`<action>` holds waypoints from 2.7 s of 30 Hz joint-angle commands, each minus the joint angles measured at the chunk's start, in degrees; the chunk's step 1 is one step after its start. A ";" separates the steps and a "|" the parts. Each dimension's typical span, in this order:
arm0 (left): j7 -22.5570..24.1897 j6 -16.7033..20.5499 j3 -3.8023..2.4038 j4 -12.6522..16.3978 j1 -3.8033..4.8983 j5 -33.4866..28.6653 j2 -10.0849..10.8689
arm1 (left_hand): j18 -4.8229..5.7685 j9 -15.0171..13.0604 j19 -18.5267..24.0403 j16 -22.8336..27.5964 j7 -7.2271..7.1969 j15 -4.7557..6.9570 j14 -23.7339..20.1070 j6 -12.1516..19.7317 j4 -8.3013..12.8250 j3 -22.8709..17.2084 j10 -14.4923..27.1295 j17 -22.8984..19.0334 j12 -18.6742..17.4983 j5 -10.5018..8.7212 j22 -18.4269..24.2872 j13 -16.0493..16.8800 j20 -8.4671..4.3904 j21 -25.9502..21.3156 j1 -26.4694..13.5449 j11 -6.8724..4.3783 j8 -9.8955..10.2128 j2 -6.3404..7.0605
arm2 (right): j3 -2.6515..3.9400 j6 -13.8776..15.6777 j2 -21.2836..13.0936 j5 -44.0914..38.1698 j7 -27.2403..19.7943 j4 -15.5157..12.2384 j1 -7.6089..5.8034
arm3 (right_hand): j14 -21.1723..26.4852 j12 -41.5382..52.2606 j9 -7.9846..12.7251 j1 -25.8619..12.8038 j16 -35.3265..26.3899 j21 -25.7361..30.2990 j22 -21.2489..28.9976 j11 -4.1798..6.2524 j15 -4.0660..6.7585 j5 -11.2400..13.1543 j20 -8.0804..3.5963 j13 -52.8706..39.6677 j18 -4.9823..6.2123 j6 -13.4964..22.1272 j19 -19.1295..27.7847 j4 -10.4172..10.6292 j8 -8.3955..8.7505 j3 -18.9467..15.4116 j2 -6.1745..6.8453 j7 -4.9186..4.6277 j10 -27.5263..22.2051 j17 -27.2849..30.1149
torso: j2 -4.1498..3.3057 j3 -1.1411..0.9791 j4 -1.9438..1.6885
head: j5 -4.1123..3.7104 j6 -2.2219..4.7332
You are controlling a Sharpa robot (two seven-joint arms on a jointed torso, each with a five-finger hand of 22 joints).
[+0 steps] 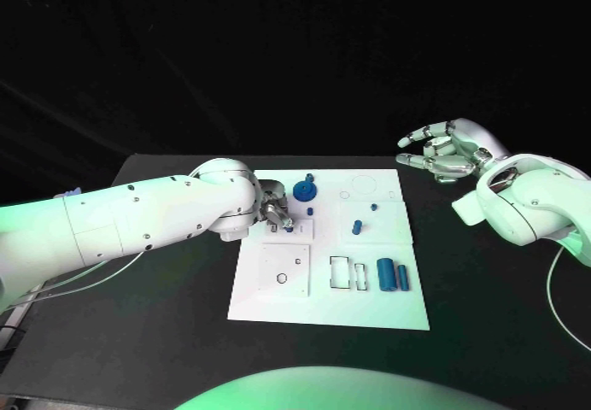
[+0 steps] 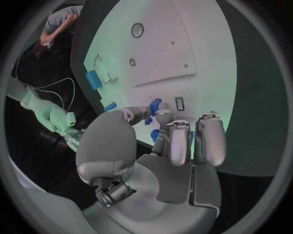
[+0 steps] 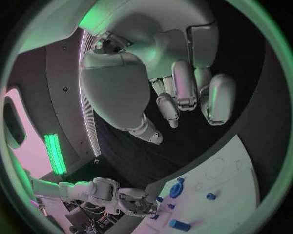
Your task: Assemble the parts on the task board
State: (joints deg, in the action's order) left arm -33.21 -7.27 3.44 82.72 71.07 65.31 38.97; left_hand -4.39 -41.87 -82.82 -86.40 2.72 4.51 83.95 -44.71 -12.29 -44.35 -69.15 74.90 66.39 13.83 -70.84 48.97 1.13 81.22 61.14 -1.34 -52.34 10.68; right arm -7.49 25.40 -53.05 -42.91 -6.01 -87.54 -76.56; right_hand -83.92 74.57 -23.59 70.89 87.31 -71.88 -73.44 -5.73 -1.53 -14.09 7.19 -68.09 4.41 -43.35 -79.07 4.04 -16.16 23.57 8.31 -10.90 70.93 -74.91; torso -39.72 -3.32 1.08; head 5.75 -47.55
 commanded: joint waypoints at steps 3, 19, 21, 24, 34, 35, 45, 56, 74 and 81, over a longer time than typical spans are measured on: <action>0.10 -0.87 0.11 -0.37 -0.14 -0.88 -0.53 | 0.69 0.20 -0.22 -0.01 -0.27 0.51 4.51 -0.39 6.13 -5.68 -0.42 9.41 0.36 -0.39 -0.06 0.13 -0.07 0.24 -0.67 -0.21 0.32 -0.09 | 0.01 -0.22 -0.05 -0.44 -0.21 0.01 0.04 | -4.21 -0.40 0.08 -0.68 -0.26 0.32 0.05 0.03 0.25 -0.29 -0.02 0.05 0.46 -0.10 0.42 0.39 -0.39 -0.05 0.03 0.24 -0.25 -8.00 | -0.04 0.00 0.01 | -0.09 -0.01; -0.96 -4.00 0.36 -1.56 -0.15 -1.44 -1.10 | 0.73 0.38 -0.36 -0.05 -0.51 0.66 4.51 -1.51 2.19 0.88 -0.44 9.38 0.66 -1.10 -0.25 0.53 -0.33 0.20 -2.51 -0.39 0.99 0.12 | 0.01 -0.30 -0.15 -0.39 -0.18 0.04 0.09 | -4.12 -0.48 0.11 -0.74 -0.41 0.58 0.26 0.03 0.26 -0.28 -0.03 0.18 0.52 -0.07 0.56 0.46 -0.44 -0.11 0.08 0.25 -0.36 -7.68 | 0.03 0.04 -0.02 | -0.32 -0.37; -1.01 -4.43 0.38 -1.60 -0.15 -1.45 -1.10 | 0.75 0.38 -0.39 -0.02 -0.53 0.68 4.50 -1.52 2.19 1.06 -0.44 9.33 0.67 -1.11 -0.34 0.54 -0.33 0.24 -2.46 -0.40 1.00 0.21 | 0.01 -0.32 -0.17 -0.39 -0.18 0.04 0.10 | -4.12 -0.48 0.11 -0.74 -0.41 0.58 0.26 0.03 0.26 -0.28 -0.03 0.18 0.52 -0.07 0.56 0.46 -0.44 -0.11 0.08 0.25 -0.36 -7.68 | 0.04 0.03 -0.04 | -0.34 -0.41; -1.08 -5.04 0.39 -1.66 -0.15 -1.44 -1.10 | 0.75 0.38 -0.39 0.00 -0.54 0.69 4.49 -1.56 2.14 1.28 -0.46 9.30 0.71 -1.11 -0.34 0.60 -0.33 0.23 -2.44 -0.41 1.01 0.28 | 0.01 -0.34 -0.18 -0.39 -0.18 0.04 0.12 | -4.12 -0.48 0.11 -0.74 -0.41 0.58 0.26 0.03 0.26 -0.28 -0.03 0.18 0.52 -0.07 0.56 0.46 -0.44 -0.11 0.08 0.25 -0.36 -7.68 | 0.03 0.03 -0.06 | -0.36 -0.44; -1.15 -5.69 0.41 -1.73 -0.15 -1.35 -1.06 | 0.77 0.39 -0.44 0.02 -0.70 0.78 4.48 -1.62 2.41 1.52 -0.48 9.26 0.76 -0.88 -0.45 0.66 -0.35 0.27 -1.64 -0.55 1.10 0.01 | 0.01 -0.30 -0.21 -0.39 -0.21 0.03 0.15 | -4.12 -0.48 0.11 -0.74 -0.41 0.58 0.26 0.03 0.26 -0.28 -0.03 0.18 0.52 -0.07 0.56 0.46 -0.44 -0.11 0.08 0.25 -0.36 -7.68 | 0.03 0.02 -0.04 | -0.33 -0.45; -1.15 -5.63 0.41 -1.74 -0.15 -1.31 -1.06 | 0.76 0.40 -0.43 0.03 -0.76 0.84 4.48 -1.56 2.71 1.44 -0.44 9.24 0.73 -0.73 -0.44 0.63 -0.39 0.25 -0.98 -0.62 1.20 -0.27 | 0.01 -0.28 -0.21 -0.39 -0.22 0.03 0.15 | -4.11 -0.46 0.13 -0.77 -0.43 0.65 0.31 0.04 0.27 -0.28 -0.04 0.15 0.53 -0.05 0.59 0.53 -0.49 -0.15 0.08 0.26 -0.33 -7.64 | 0.01 0.01 -0.03 | -0.32 -0.44; -1.12 -4.68 0.41 -1.86 -0.15 -1.20 -1.12 | 0.77 0.41 -0.44 0.04 -0.53 0.73 4.47 -1.83 1.38 3.09 -0.47 9.19 0.79 -1.28 -0.47 0.73 -0.37 0.21 -1.62 -0.44 1.38 -0.21 | 0.00 -0.13 -0.23 -0.39 -0.30 0.01 0.17 | -4.11 -0.46 0.13 -0.77 -0.43 0.65 0.31 0.04 0.27 -0.28 -0.04 0.15 0.53 -0.05 0.59 0.53 -0.49 -0.15 0.08 0.26 -0.33 -7.64 | 0.00 0.02 -0.05 | -0.33 -0.35; -1.11 -4.04 0.40 -2.02 -0.15 -1.34 -1.11 | 0.87 0.53 -0.70 -0.26 -0.37 0.56 4.56 -2.63 -4.49 15.72 -0.44 9.56 0.98 -1.63 -1.10 1.01 -0.20 0.39 -7.53 -0.24 2.10 0.52 | 0.00 0.03 -0.25 -0.38 -0.38 0.03 0.18 | -4.09 -0.47 0.14 -0.81 -0.48 0.74 0.38 0.05 0.28 -0.27 -0.05 0.19 0.55 -0.05 0.63 0.59 -0.52 -0.17 0.08 0.26 -0.35 -7.54 | 0.04 0.03 -0.03 | -0.35 -0.25; -1.04 -2.52 -0.94 0.00 -0.11 -1.63 0.68 | 0.89 0.54 -0.76 -0.30 -0.49 0.62 4.57 -2.69 -4.51 18.24 -0.42 9.58 1.00 -1.95 -1.28 1.01 -0.27 0.44 -9.44 -0.34 2.33 -0.15 | 0.00 -0.03 -0.27 -0.23 -0.47 0.20 0.23 | -4.00 -0.83 0.18 -0.95 -0.64 1.20 0.76 0.04 0.28 -0.23 -0.05 0.68 0.65 0.03 0.88 0.73 -0.56 -0.29 0.14 0.26 -0.79 -7.22 | 0.10 0.01 -0.02 | -0.50 0.26; -0.95 -2.86 -3.36 2.35 1.05 -3.32 2.66 | 0.89 0.57 -0.74 -0.25 -0.33 0.56 4.53 -2.04 -4.38 18.69 0.54 9.51 0.13 -1.55 -1.31 -0.31 -0.31 0.42 -8.41 -0.22 2.68 -0.42 | 0.00 -0.01 -0.30 -0.19 -0.42 0.52 0.25 | -4.00 -0.83 0.18 -0.95 -0.64 1.20 0.76 0.04 0.28 -0.23 -0.05 0.68 0.65 0.03 0.88 0.73 -0.56 -0.29 0.14 0.26 -0.79 -7.22 | 0.12 0.02 -0.06 | -0.63 0.85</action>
State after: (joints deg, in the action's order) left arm -34.21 -9.95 0.22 84.64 71.77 63.37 41.44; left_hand -4.38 -41.37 -83.23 -86.42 2.36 4.91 83.94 -46.92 -16.66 -25.87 -68.86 74.93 66.64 11.98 -72.20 48.62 0.72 81.49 52.50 -1.50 -49.92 10.36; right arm -7.50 25.46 -53.32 -42.88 -6.12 -87.12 -76.35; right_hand -83.92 73.96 -23.51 70.42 86.87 -70.86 -72.73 -5.63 -1.53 -14.09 7.19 -67.47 4.41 -43.35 -78.66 4.35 -16.38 23.25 8.30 -10.90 70.42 -74.95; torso -39.62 -3.30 1.04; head 5.14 -46.88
